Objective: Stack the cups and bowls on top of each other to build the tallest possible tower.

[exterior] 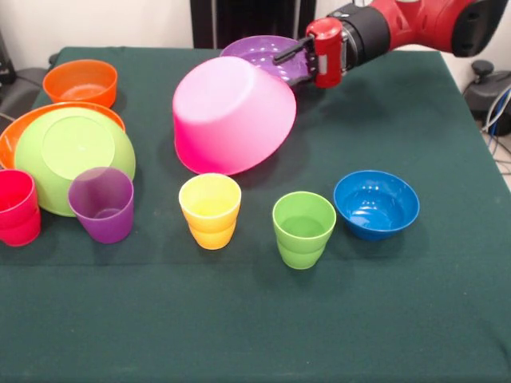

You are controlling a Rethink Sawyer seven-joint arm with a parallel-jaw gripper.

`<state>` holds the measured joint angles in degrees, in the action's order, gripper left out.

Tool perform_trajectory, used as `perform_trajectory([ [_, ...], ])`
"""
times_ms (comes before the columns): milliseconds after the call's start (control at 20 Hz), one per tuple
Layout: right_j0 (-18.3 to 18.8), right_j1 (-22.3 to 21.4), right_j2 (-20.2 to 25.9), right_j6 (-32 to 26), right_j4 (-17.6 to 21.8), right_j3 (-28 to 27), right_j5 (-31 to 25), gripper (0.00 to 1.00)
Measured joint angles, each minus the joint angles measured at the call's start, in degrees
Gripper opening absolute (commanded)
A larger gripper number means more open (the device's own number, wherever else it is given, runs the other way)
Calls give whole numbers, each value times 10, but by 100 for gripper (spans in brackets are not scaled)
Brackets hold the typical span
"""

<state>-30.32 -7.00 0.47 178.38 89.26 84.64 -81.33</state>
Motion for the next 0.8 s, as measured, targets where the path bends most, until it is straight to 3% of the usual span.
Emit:
perform_trajectory([
  [250,8,-4,0,0,-2,0,13,100],
  [400,24,-23,0,0,-11,6,48,100],
  [800,83,-97,-1,3,-28,43,216,100],
])
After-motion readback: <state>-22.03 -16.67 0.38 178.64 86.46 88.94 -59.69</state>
